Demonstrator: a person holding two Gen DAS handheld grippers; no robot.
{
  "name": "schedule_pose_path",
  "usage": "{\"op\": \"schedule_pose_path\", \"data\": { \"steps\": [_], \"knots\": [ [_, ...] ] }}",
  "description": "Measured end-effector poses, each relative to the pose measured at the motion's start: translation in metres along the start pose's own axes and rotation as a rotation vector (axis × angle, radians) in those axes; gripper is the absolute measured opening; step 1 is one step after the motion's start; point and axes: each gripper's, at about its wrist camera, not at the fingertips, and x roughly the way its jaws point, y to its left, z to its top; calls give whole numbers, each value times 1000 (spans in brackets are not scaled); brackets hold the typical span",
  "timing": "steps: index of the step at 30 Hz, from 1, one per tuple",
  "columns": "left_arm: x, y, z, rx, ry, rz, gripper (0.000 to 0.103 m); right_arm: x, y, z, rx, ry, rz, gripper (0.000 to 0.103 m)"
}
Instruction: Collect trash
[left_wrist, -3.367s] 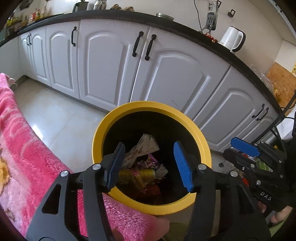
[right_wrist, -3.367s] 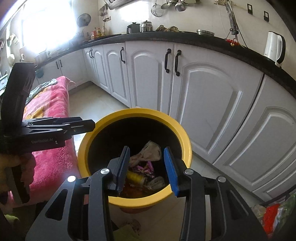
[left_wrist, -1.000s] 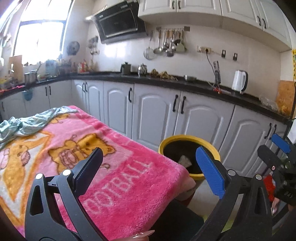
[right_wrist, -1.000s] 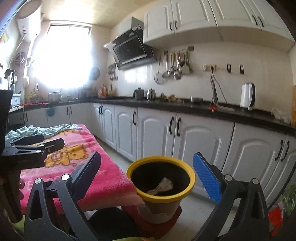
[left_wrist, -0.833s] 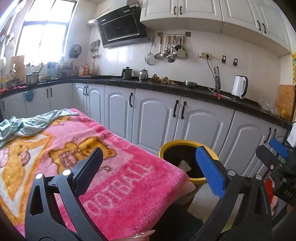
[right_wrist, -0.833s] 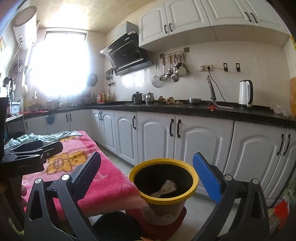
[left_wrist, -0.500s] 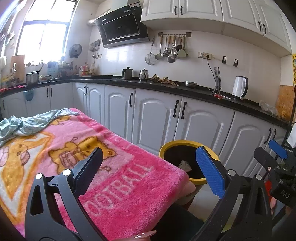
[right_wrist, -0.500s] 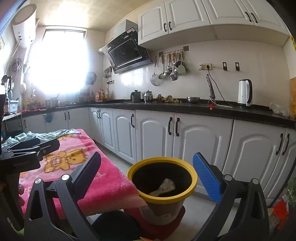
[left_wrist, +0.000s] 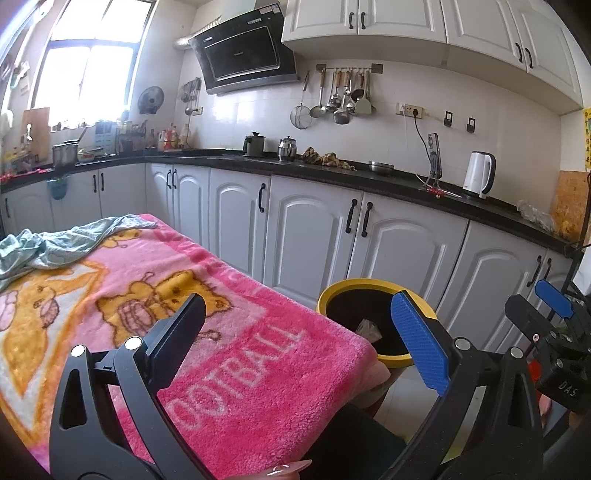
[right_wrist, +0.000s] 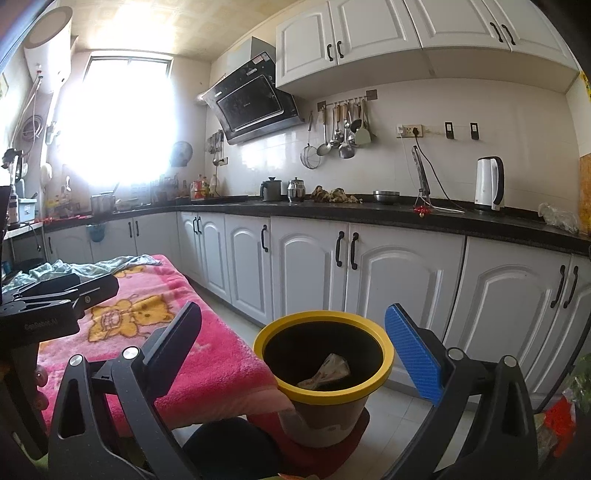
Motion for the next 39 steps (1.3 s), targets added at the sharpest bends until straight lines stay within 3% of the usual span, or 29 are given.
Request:
{"op": "schedule_pose_path", "data": {
  "steps": [39],
  "knots": [
    [-1,-1,6,-1,-14,4,92,1,0,-1,2,0,2,97]
  ]
}}
